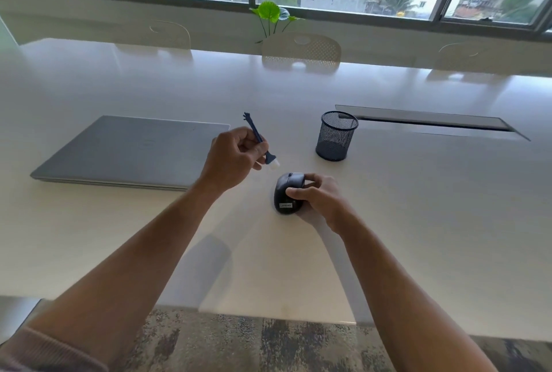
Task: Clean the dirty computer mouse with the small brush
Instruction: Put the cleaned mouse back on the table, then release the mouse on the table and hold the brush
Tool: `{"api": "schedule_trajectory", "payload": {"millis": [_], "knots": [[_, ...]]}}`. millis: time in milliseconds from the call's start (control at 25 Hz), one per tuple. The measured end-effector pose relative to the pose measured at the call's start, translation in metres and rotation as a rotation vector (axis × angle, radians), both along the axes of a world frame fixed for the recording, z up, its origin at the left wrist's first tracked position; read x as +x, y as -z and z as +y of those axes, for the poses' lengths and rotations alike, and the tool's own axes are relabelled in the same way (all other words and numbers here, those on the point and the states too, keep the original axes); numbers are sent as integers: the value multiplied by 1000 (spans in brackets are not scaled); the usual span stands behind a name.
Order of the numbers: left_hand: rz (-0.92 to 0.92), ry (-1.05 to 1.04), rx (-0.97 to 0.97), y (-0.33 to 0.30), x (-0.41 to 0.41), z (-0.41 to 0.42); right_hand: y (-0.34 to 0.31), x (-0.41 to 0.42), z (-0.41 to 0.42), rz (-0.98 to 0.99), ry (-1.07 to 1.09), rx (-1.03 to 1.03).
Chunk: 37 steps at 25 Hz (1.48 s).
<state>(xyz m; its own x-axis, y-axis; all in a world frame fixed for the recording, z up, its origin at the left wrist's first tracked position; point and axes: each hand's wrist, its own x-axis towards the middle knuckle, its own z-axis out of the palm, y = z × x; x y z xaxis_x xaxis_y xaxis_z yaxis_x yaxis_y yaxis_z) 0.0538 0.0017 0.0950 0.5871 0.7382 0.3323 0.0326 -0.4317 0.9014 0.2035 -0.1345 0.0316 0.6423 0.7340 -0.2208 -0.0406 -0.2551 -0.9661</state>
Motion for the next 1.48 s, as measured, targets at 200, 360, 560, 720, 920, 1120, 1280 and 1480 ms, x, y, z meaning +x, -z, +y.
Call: {"api": "schedule_trajectory", "payload": {"millis": [200, 360, 560, 720, 920, 1120, 1280, 1480], "knots": [[10, 34, 14, -2, 15, 9, 5, 11, -7, -165, 36, -79], [16, 67, 24, -6, 34, 14, 6, 15, -13, -379, 120, -58], [58, 130, 79, -18, 72, 15, 17, 33, -20, -969, 189, -261], [67, 129, 143, -34, 111, 14, 30, 33, -18, -1063, 106, -384], [143, 41, 181, -53, 166, 18, 34, 38, -16, -1125, 113, -396], [284, 48, 82, -41, 210, 21, 34, 39, -13, -1134, 114, -405], [390, 51, 99, -27, 225, 18, 35, 41, -13, -1126, 127, -402], [427, 52, 62, -16, 230, 20, 34, 41, -12, -1118, 136, -385]]}}
